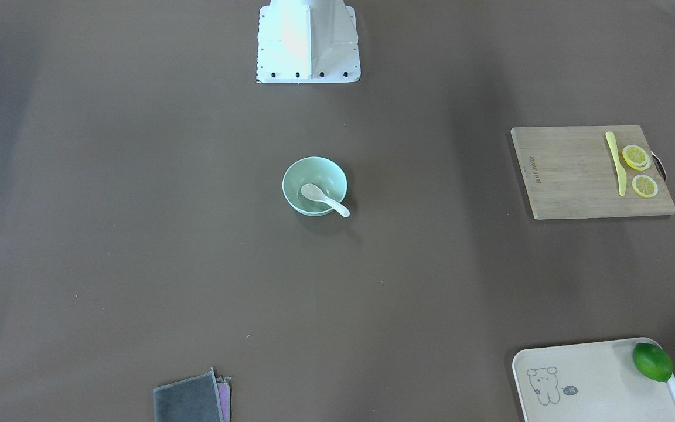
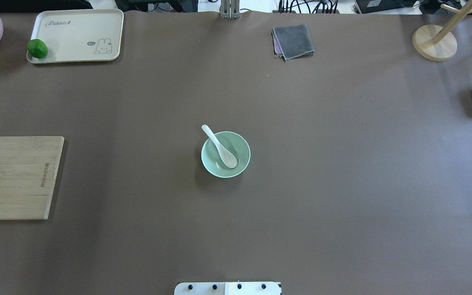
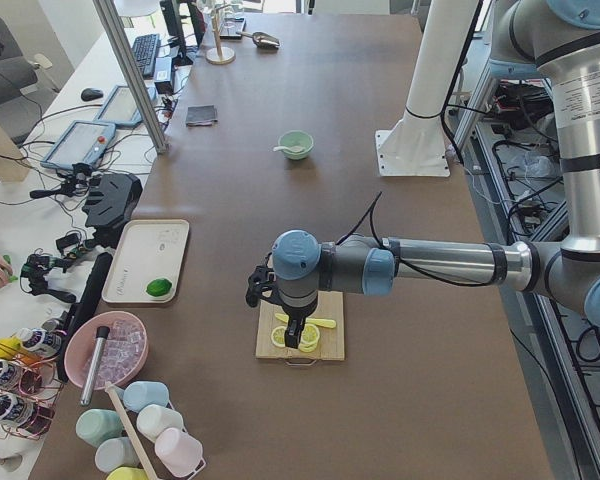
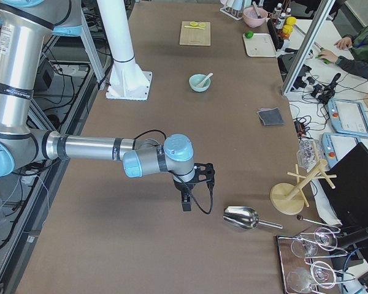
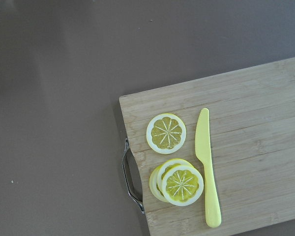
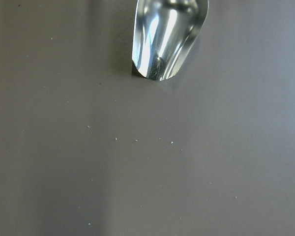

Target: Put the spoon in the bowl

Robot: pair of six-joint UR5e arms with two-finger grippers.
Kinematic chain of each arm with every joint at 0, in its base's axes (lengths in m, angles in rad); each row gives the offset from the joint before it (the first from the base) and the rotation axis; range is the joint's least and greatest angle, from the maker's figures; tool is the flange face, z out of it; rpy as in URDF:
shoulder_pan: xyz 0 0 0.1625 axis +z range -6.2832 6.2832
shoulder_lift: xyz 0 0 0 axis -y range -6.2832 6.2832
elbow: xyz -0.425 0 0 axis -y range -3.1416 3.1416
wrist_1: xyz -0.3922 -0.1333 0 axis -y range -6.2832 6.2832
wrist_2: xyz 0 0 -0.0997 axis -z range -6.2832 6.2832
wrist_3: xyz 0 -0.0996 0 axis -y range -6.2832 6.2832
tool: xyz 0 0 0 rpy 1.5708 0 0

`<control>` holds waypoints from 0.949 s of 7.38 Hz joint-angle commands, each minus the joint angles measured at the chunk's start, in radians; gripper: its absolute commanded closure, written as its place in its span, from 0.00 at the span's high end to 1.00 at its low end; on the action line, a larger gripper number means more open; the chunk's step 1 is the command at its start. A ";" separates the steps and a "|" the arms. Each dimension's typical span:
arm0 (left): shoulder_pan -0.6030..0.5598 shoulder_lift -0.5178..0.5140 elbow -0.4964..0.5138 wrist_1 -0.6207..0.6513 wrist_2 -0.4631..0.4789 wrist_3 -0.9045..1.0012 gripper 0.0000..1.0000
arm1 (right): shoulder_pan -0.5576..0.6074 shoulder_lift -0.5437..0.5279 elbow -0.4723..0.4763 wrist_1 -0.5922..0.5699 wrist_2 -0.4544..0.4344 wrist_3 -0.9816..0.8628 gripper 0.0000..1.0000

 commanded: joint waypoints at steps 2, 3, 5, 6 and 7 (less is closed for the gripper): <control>0.000 0.003 -0.003 0.000 0.000 0.000 0.98 | 0.000 0.000 0.000 -0.002 0.006 0.001 1.00; 0.000 0.003 -0.003 0.000 0.000 0.000 0.98 | 0.000 0.000 0.000 -0.002 0.006 0.001 1.00; 0.000 0.003 -0.003 0.000 0.000 0.000 0.98 | 0.000 0.000 0.000 -0.003 0.021 0.001 1.00; 0.000 0.003 -0.003 -0.002 0.000 0.000 0.98 | 0.000 0.000 0.000 -0.003 0.063 0.001 1.00; 0.000 0.003 -0.003 -0.002 0.000 0.000 0.98 | -0.002 0.000 0.000 -0.005 0.089 0.002 1.00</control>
